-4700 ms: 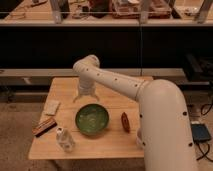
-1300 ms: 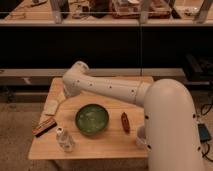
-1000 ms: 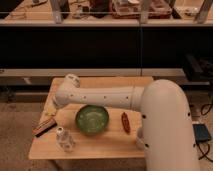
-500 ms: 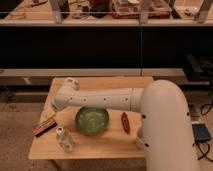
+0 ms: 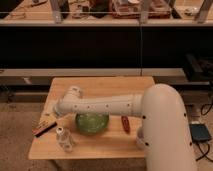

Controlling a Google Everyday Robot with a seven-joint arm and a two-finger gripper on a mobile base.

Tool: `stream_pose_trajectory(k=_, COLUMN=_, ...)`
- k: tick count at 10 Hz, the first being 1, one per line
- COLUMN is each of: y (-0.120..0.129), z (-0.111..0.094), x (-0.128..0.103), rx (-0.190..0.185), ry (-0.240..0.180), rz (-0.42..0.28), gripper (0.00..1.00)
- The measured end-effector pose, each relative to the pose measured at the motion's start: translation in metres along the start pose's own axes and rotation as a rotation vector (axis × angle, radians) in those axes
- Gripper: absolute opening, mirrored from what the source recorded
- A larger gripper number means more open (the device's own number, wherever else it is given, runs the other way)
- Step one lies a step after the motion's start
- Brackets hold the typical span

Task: Place the eraser on the white sponge

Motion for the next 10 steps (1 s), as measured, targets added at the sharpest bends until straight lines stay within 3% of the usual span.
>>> stream_pose_trajectory(k=3, y=0.0060, z=0.0012, x=-0.0066, rx=0.006, ry=0.029, rz=-0.003, gripper=0.80)
stream_pose_trajectory(k=8, y=0.0048, z=0.0015, x=-0.0058, rx=0.007, ry=0.030, rz=-0.008, gripper=0.80)
stream_pose_trajectory(k=10, y=-0.0024, z=0.0032, x=-0.0031, rx=0.023, ry=0.052, rz=-0.047, gripper=0.80)
